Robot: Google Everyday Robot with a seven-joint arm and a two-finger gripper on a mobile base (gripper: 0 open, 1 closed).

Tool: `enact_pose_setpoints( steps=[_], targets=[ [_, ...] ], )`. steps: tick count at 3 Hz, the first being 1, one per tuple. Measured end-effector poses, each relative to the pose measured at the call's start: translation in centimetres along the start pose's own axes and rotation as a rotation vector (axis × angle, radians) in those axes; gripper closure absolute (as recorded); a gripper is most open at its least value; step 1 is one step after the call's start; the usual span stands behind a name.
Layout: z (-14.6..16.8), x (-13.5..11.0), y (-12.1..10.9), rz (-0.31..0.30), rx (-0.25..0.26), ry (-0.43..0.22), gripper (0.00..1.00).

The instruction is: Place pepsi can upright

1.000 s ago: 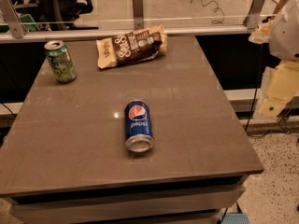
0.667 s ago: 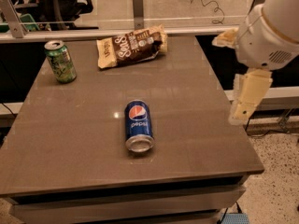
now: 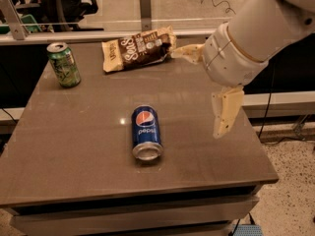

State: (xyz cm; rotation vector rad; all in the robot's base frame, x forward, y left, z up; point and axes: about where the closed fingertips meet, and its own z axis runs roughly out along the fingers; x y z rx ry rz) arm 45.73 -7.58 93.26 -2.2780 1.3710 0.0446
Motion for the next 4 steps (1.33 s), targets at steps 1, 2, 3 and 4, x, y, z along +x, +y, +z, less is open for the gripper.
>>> enact_pose_setpoints(
  steps=[1,2,3,4],
  targets=[
    [-0.1,-0.2,-0.1,-0.087,0.002,0.002,0.0],
    [-0.1,-0.2,-0.1,-0.087,0.002,0.002,0.0],
    [-0.5,-0.6,-0.3,-0.169,-0.009,0.0,0.0],
    [0.8,-2.2,-0.6,-0.385,-0.092,-0.005,0.0]
  ],
)
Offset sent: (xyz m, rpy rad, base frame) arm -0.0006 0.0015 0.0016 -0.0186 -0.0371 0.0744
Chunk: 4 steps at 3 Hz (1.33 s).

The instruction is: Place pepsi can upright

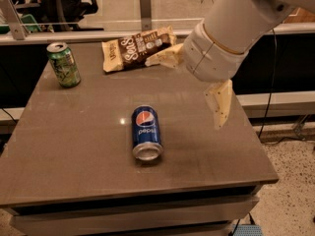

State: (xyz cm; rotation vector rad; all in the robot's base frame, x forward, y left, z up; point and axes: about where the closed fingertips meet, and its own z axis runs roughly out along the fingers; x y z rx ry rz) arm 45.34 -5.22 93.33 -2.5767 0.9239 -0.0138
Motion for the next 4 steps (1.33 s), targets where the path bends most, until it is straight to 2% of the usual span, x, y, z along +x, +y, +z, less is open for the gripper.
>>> enact_pose_setpoints(
  steps=[1,2,3,4],
  targets=[
    [3.2,-1.3,0.2,-0.246,-0.126,-0.032,0.0],
    [6.3,-1.9,0.9,-0.446,-0.193,-0.059,0.0],
    [8.5,-2.8,0.6,-0.621,-0.195,-0.103,0.0],
    [9.9,-4.1,-0.5,-0.765,-0.18,-0.14,0.0]
  ],
)
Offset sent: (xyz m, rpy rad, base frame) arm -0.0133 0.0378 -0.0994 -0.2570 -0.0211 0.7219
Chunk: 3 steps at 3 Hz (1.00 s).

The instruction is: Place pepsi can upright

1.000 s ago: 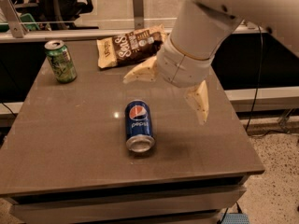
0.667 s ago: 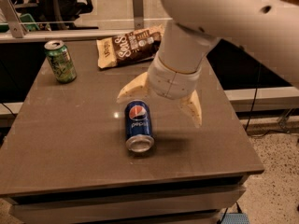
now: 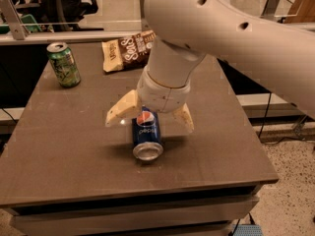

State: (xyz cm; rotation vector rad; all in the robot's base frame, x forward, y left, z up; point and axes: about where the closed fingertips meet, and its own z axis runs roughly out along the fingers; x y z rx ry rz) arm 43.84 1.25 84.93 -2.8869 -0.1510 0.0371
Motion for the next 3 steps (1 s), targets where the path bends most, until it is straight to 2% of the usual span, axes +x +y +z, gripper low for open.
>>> enact_pose_setpoints(
  steps=[1,2,3],
  targets=[
    [0.9,0.5,-1.4,-0.085,-0.001,-0.008,0.0],
    [2.0,0.8,-2.0,-0.129,-0.05,0.058,0.17],
    [2.8,1.5,-2.5,-0.155,-0.088,0.149,0.41]
  ],
)
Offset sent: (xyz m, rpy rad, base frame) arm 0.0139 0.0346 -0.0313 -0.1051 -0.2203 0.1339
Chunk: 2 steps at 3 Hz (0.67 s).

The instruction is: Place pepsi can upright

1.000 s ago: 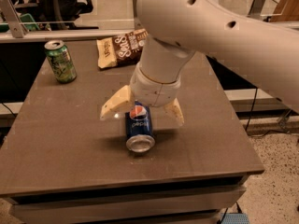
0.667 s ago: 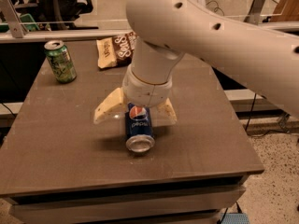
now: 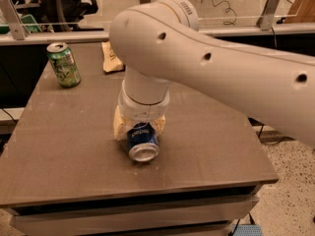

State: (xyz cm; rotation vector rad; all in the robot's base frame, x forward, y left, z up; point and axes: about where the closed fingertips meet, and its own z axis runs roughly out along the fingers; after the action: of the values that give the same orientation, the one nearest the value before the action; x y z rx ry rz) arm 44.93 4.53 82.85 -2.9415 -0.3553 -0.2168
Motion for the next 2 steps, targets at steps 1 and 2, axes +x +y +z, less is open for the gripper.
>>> enact_pose_setpoints(
  steps=[1,2],
  targets=[
    [0.2,0.5,-1.0,-0.027,-0.023,0.055,0.63],
    [-0.2,0.8,-2.9,-0.062,-0.006,0.094,0.87]
  ],
)
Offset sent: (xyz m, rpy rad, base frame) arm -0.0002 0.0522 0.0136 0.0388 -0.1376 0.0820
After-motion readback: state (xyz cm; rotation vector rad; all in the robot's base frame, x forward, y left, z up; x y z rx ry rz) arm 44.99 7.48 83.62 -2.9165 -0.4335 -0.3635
